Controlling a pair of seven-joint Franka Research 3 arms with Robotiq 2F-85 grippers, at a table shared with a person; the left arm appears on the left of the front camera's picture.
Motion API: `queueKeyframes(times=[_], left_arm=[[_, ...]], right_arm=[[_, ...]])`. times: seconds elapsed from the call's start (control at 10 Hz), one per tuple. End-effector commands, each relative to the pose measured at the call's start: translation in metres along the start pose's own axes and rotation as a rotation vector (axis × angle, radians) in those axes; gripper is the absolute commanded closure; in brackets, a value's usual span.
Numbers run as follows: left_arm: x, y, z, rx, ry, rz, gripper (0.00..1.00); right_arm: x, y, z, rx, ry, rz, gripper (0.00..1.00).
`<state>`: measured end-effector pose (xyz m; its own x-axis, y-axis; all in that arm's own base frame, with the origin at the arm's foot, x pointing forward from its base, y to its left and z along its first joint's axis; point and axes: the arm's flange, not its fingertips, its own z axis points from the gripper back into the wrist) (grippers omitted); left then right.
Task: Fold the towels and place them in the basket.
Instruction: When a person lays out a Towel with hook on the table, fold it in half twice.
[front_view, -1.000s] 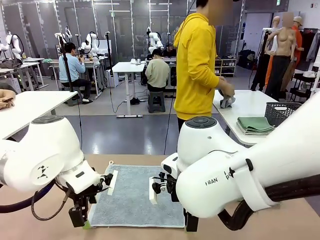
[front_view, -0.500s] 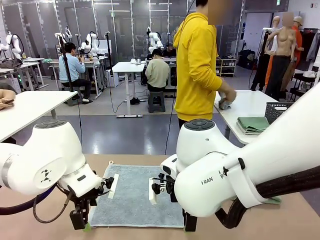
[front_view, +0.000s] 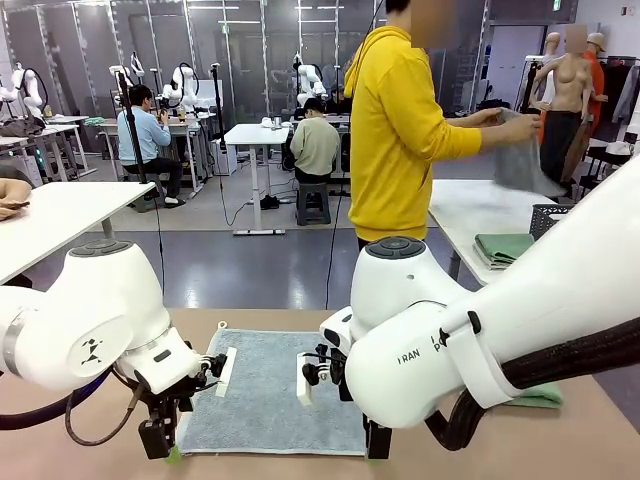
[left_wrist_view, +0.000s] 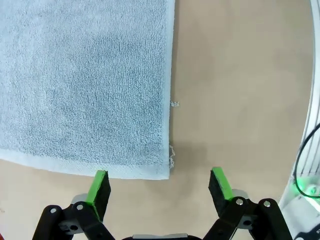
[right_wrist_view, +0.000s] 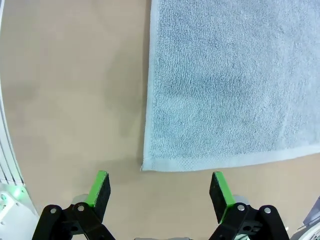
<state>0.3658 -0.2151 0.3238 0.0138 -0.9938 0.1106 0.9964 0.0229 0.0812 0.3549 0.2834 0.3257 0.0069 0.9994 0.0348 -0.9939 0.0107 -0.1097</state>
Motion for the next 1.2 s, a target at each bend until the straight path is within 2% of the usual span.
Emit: queueKeyframes(times=[0.0, 0.4, 1.1], left_arm=[[-0.015, -0.017, -0.007, -0.001, -0.031, -0.017, 0.00], [-0.015, -0.012, -0.015, -0.020, -0.017, -0.012, 0.00], [-0.022, -0.026, -0.035, -0.012, 0.004, 0.014, 0.00]], right_arm=[[0.001, -0.007, -0.002, -0.001, 0.003, 0.023, 0.00], [0.003, -0.010, -0.007, 0.014, 0.013, 0.016, 0.00], [0.003, -0.009, -0.015, 0.011, 0.023, 0.000, 0.00]])
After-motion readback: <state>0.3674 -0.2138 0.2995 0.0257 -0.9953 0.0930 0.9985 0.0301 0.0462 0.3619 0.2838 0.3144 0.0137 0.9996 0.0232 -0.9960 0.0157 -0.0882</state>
